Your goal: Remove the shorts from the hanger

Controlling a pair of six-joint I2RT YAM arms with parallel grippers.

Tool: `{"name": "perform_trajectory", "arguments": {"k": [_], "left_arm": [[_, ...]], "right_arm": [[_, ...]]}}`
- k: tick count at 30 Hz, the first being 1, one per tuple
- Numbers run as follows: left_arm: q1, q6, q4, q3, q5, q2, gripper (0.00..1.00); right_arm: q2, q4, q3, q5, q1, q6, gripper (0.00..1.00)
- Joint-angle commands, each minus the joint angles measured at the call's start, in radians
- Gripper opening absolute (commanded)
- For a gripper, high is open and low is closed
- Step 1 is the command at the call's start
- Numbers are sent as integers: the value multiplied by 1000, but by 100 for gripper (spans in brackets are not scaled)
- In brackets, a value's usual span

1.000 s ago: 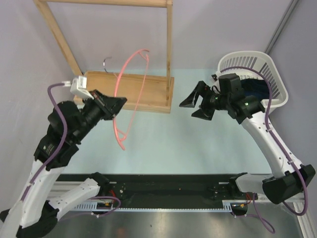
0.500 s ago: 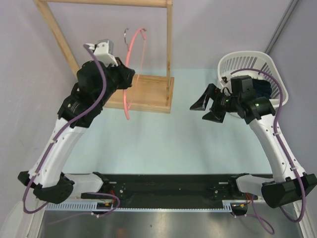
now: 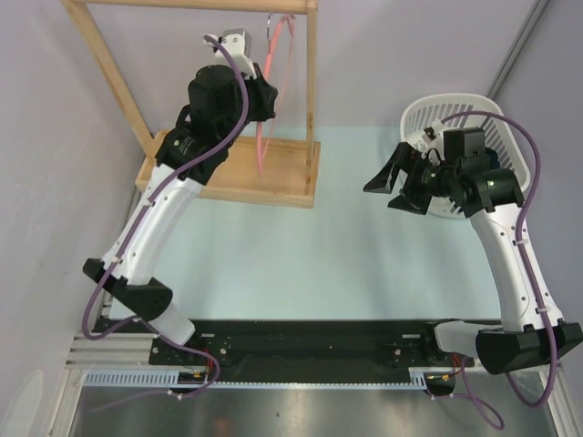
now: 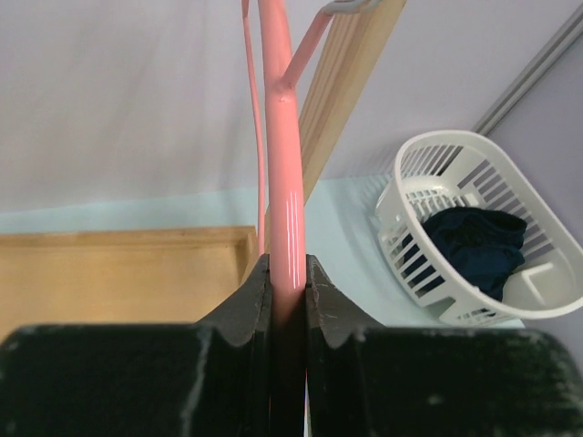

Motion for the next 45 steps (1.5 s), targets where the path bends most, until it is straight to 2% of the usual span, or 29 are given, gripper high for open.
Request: {"name": "perform_trajectory", "arguments": {"k": [1,6,23,45], "left_arm": [[17,29,84,149,36,59,0],[37,15,78,229,59,139,0],[63,-68,110,364,197,298,0],[70,-143,198,418,283,415,0]], "right_arm": [[12,-53,86,20,-13,-69,92],[11,-84,145,62,-41,-100,92],[6,-95,147,60,-105,-109,92],[20,-106,176,103,-109,-146,93]]}}
